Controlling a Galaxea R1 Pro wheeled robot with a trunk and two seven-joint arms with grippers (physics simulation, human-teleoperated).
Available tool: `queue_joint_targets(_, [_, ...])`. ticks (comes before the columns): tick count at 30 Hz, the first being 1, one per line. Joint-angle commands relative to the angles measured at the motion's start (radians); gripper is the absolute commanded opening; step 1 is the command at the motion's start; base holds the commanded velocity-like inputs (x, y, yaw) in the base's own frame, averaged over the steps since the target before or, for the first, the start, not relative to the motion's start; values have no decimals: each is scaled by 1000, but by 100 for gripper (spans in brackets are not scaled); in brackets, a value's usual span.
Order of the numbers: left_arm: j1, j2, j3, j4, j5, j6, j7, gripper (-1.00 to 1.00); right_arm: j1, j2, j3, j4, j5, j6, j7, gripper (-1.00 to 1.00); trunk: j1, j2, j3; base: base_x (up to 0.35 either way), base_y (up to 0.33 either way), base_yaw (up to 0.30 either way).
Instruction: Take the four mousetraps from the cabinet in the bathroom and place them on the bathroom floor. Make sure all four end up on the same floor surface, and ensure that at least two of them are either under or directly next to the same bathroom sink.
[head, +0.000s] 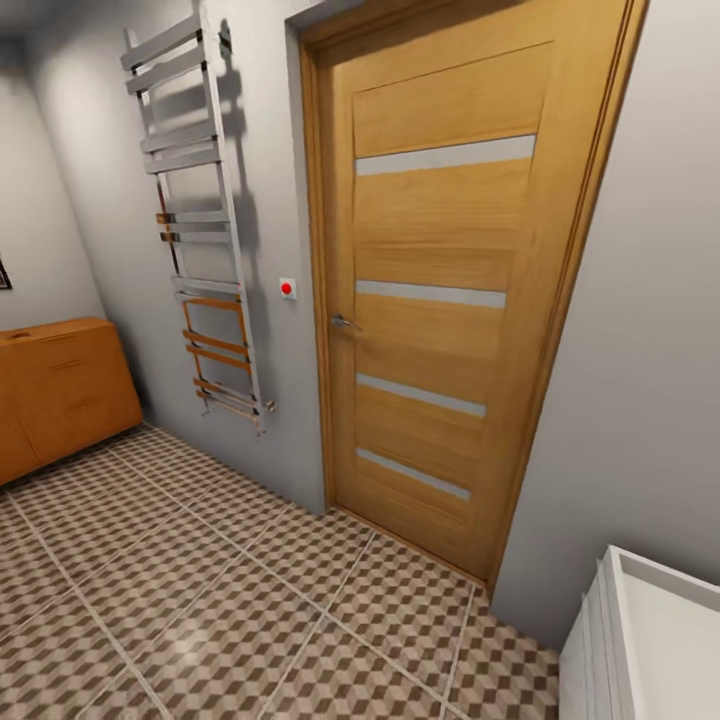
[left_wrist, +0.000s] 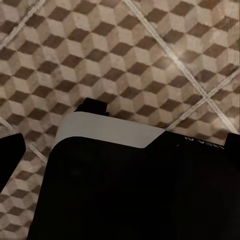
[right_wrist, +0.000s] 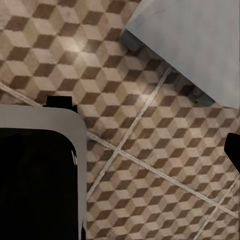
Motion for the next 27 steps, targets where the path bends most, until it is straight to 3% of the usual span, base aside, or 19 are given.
queue_joint_targets(1, [-1,-1,-9,1,8,-3,3,100,-1,0,-9,3,10,-6,-4,100,0,-1,-1,0,0,278])
queue_joint_targets(21, [-1,4,-9,6,11,-3,3,100,-1,1,-8,3,12,-4,-3,100,0,-1,-1,0,0,278])
queue_joint_targets(27, [-1,4,-10,7,11,-3,3,100,-1,3,-8,4,51,-3,7,100,0,-1,-1,0,0,278])
